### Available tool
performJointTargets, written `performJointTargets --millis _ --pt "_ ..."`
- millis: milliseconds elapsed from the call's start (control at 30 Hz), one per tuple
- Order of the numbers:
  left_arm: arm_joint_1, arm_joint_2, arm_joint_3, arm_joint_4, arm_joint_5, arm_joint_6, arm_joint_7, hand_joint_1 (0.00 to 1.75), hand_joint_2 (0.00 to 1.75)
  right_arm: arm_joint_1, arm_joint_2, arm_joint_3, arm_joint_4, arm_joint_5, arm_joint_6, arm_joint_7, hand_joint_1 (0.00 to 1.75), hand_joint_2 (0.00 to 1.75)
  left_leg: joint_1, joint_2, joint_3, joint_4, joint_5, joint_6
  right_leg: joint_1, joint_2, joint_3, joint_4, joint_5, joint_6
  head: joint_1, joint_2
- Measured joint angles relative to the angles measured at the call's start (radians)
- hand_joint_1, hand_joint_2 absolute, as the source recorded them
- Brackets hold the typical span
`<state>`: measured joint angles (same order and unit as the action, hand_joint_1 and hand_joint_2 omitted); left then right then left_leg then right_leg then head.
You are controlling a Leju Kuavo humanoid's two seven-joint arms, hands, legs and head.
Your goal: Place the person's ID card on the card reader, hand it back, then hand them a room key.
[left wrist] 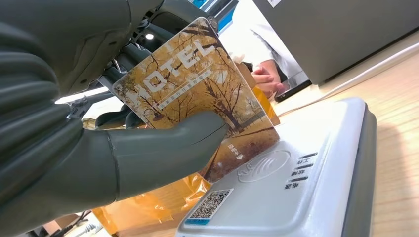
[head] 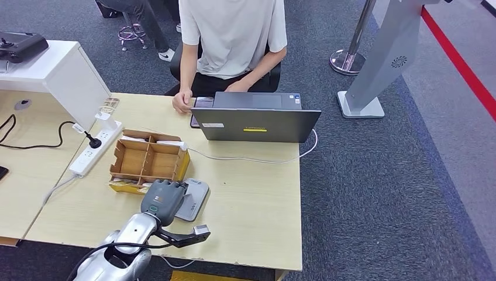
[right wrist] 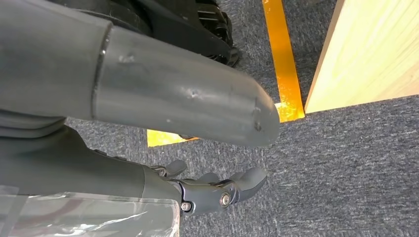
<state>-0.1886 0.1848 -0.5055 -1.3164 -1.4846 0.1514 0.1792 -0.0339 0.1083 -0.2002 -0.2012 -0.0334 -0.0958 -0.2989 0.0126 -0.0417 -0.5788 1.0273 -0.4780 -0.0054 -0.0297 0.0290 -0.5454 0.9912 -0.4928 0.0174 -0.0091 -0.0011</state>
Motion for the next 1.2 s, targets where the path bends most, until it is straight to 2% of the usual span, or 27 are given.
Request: performJointTargets --millis 267,500,633,767,933,1067,1200 --pt "-0.029 -0.002 0.029 0.025 0.113 -0.030 -0.068 1.75 1.75 0.000 0.001 0.000 0.000 0.014 0.000 0.005 0.00 0.00 0.000 -0.001 0.002 0.000 0.001 0.000 0.000 -0.001 0.002 0.001 0.000 0.000 0.000 0.000" --pt "-0.048 0.011 0.071 -0.038 0.114 0.126 -0.077 1.75 1.75 0.001 0.005 -0.006 0.000 0.030 -0.001 -0.004 0.00 0.00 0.000 -0.001 0.001 0.000 0.002 0.000 0.000 -0.001 0.000 0.001 0.001 0.000 0.000 0.000" --pt "-0.090 0.030 0.124 -0.087 0.091 0.168 -0.074 1.75 1.75 0.001 0.007 -0.008 0.000 0.043 -0.003 -0.003 0.00 0.00 0.000 0.000 0.001 0.000 0.002 0.000 0.000 0.000 0.000 0.001 0.001 0.000 0.000 0.000" --pt "-0.172 0.082 0.185 -0.082 0.048 0.207 -0.054 1.75 1.75 -0.002 0.009 -0.008 0.000 0.067 0.000 0.006 0.00 0.00 0.002 -0.001 0.000 0.000 0.002 -0.002 0.001 -0.001 -0.001 0.002 0.002 -0.001 0.000 0.000" --pt "-0.314 0.170 0.292 0.014 0.035 0.210 -0.061 1.75 1.75 -0.004 0.010 -0.008 0.000 0.086 0.007 0.021 0.00 0.00 0.002 0.000 0.000 0.000 0.004 -0.004 0.002 0.000 -0.002 0.004 0.002 -0.002 0.000 0.000" --pt "-0.369 0.210 0.341 0.080 0.040 0.211 -0.065 1.75 1.75 -0.005 0.010 -0.008 0.000 0.087 0.008 0.026 0.00 0.00 0.002 0.000 0.000 0.000 0.004 -0.004 0.001 0.000 -0.002 0.004 0.002 -0.002 0.000 0.000" --pt "-0.377 0.229 0.362 0.106 0.045 0.210 -0.065 0.00 1.75 -0.005 0.010 -0.008 0.000 0.088 0.008 0.025 0.00 0.00 0.002 0.000 -0.001 0.000 0.004 -0.004 0.001 0.000 -0.002 0.003 0.002 -0.002 0.000 0.000"
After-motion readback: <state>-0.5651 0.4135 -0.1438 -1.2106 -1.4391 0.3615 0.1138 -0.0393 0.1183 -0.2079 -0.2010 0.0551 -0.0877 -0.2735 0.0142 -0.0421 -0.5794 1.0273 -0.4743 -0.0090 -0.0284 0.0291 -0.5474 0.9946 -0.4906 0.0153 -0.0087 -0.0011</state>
